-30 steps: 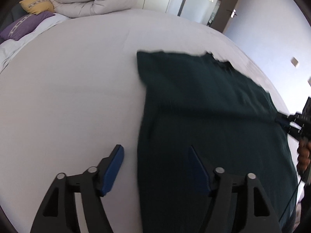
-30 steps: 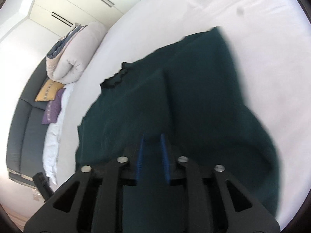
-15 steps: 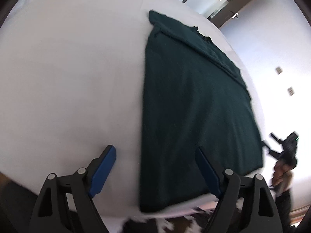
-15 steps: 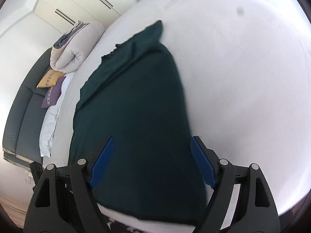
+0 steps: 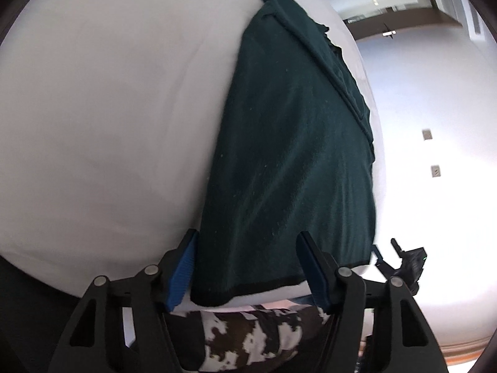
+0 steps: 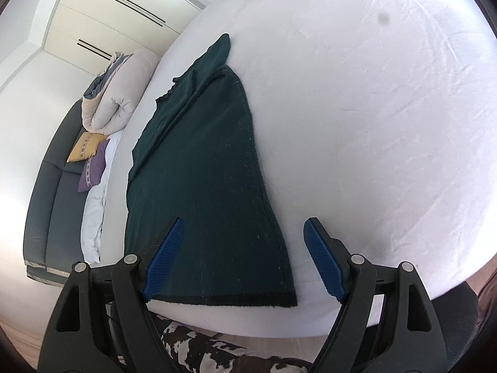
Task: Fold small clothes
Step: 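Move both grippers to the sweater hem, then grasp the hem with both grippers and fold it up toward the collar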
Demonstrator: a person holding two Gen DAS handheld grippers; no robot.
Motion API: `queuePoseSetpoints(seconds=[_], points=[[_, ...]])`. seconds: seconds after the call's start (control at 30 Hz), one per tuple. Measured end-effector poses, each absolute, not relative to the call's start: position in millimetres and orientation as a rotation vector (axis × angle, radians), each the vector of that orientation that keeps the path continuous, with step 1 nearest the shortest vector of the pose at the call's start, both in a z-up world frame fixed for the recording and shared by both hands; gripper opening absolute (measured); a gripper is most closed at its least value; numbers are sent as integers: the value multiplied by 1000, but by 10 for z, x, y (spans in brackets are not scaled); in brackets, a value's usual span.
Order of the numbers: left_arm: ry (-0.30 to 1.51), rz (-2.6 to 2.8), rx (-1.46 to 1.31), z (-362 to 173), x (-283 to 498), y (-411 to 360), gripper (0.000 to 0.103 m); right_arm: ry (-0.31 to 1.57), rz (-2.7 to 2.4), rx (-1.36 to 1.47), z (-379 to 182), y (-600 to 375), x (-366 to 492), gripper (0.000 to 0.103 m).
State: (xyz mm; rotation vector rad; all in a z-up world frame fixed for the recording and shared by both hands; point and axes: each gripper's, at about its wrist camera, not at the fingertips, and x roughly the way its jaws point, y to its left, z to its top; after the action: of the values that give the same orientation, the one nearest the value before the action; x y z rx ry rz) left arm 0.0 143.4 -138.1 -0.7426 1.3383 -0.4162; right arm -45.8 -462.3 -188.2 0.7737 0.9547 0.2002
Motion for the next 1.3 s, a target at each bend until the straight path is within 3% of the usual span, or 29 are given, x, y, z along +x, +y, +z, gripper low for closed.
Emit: queuePoseSetpoints(seconds=[0.17, 0.2, 0.27, 0.3, 0.33, 0.6, 0.93, 1.13, 1.3], points=[[1351, -423, -746, -1381, -42, 1425, 61, 982, 184, 768, -1903, -4660, -431, 79], [1352, -414, -735, -1371, -34, 1417, 55, 988, 180, 773, -1910, -4673, -429, 78], [1361, -408, -724, -1387, -14, 1397, 33, 1001, 175, 790, -1926, -4701, -453, 78], [1372, -410, -731, -1417, -9, 1386, 17, 1005, 173, 793, -1927, -4709, -456, 78], [1379, -406, -734, -1446, -14, 1381, 10, 1013, 171, 791, -1927, -4716, -458, 78], [1334, -428, -756, -1423, -56, 1398, 8, 1156, 183, 683, -1969, -4550, -361, 74], [1288, -450, -828, -1478, -130, 1536, 8, 1161, 317, 935, -2205, -4633, -334, 46], [1265, -461, -857, -1502, -183, 1578, 7, 1160, 317, 922, -2279, -4643, -421, 7], [1224, -499, -880, -1389, -196, 1595, 7, 1120, 340, 787, -2018, -4441, -404, 6]])
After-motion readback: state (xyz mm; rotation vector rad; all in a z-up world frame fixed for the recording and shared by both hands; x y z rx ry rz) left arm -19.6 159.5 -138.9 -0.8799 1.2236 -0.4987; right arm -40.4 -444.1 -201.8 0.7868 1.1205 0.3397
